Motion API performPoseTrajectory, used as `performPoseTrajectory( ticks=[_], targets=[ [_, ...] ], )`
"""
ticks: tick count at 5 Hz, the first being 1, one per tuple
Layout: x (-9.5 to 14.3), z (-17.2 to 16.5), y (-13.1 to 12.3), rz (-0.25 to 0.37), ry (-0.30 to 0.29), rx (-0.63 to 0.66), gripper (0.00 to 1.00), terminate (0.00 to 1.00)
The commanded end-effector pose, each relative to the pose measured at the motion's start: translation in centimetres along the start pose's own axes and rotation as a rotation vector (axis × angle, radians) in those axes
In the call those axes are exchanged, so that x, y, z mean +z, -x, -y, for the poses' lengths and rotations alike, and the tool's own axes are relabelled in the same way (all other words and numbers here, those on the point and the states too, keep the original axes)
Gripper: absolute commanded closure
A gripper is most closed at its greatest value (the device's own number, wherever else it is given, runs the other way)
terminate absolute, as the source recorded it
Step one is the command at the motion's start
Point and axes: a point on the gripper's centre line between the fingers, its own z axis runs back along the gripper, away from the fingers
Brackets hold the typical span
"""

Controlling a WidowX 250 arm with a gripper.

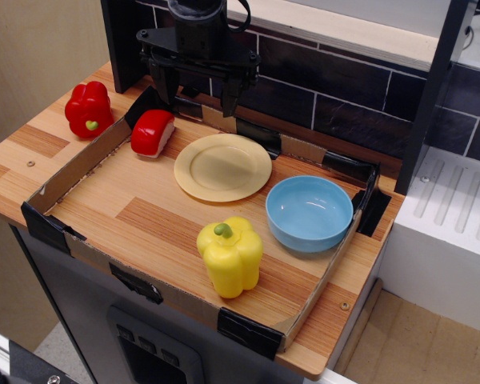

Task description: Put bowl on plate

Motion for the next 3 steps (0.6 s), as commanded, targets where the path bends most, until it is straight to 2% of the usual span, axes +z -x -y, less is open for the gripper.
performPoseTrajectory(
  ticks=[1, 2, 3],
  targets=[
    [0.0, 0.0, 0.0, 0.0, 0.0, 0.0, 0.0, 0.0],
    [0.2, 2.3, 1.9, -0.049, 0.065, -0.059, 0.0, 0.0],
    [-0.3, 4.4, 4.0, -0.079, 0.091, -0.09, 0.0, 0.0]
  ],
)
